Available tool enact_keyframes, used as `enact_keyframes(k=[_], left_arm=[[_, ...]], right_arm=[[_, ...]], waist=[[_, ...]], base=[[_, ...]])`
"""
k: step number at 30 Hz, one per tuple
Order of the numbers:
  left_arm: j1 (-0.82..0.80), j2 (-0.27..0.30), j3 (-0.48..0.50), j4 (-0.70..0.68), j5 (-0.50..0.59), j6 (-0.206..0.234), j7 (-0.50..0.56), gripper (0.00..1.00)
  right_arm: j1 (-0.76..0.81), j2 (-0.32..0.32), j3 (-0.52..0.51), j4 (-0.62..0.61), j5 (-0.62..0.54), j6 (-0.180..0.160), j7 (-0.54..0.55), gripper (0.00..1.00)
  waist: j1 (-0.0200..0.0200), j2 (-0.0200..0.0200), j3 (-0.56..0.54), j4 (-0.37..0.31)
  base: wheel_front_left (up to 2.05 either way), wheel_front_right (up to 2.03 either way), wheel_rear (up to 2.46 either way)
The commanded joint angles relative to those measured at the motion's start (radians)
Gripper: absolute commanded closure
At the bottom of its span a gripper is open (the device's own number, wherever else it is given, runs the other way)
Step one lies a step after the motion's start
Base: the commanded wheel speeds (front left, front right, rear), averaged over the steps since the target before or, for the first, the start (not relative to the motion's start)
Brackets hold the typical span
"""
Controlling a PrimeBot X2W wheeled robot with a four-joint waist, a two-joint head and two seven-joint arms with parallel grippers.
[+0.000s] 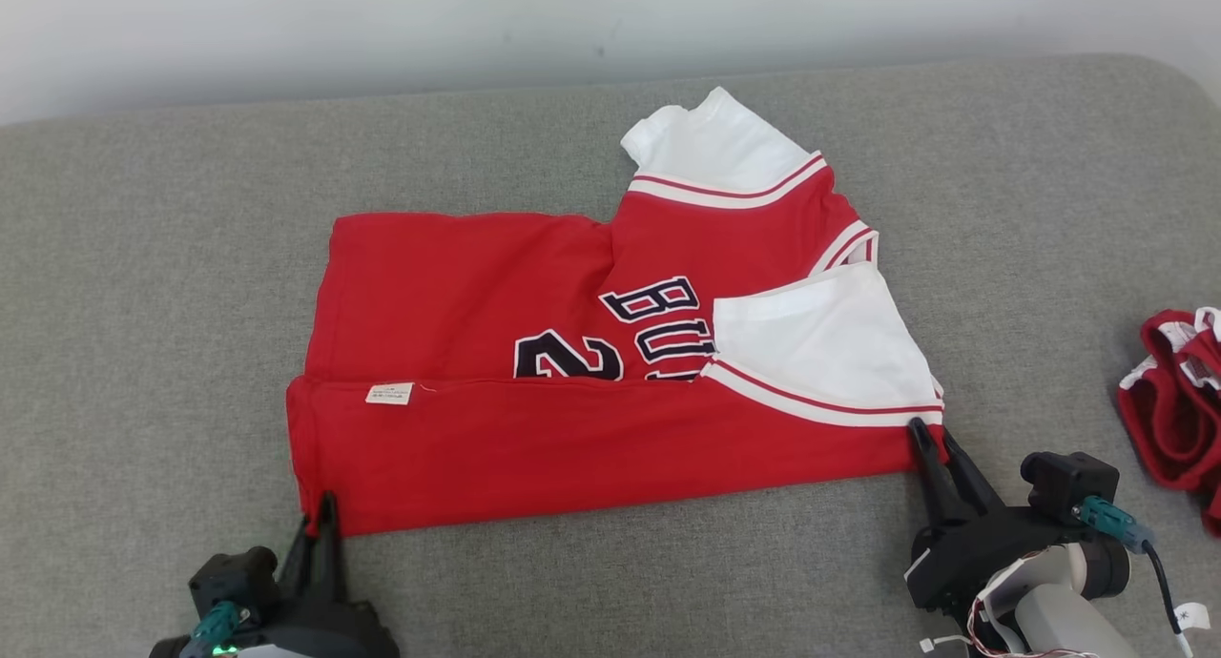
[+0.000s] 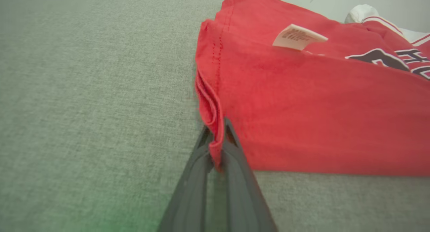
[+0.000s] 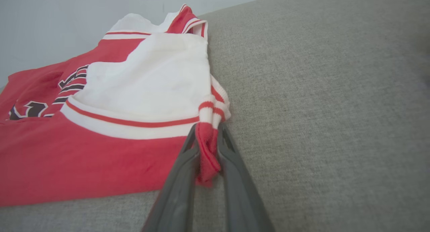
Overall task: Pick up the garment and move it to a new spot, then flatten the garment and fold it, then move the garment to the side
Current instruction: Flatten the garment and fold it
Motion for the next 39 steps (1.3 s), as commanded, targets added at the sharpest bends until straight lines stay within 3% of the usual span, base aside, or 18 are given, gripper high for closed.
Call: enact_keyframes(k=[1,21,39], left_arm=[[0.007,-0.003,-0.005,0.016,-0.002,-0.002,0.006,1.0],[0.22,0.001,0.045,-0.01,0.008,-0.011,0.002,1.0],[0.342,0.003,0.051,-0.012,-0.007,-0.016,0.002,1.0]], right_arm=[[0.005,-0.002,-0.003,0.001,-0.007,-0.003,0.001,1.0],[0.158,0.041,-0.044,0.066,-0.01,-0.003,0.0,1.0],[0.279,0.054,-0.05,0.046,0.008,-0.004,0.012,1.0]], waist=[[0.0,0.0,-0.006,0.0],[0.0,0.0,-0.23,0.0],[0.0,0.0,-0.286,-0.004]], base=[[0.0,0.0,0.0],[0.0,0.0,0.0],[0.0,0.0,0.0]])
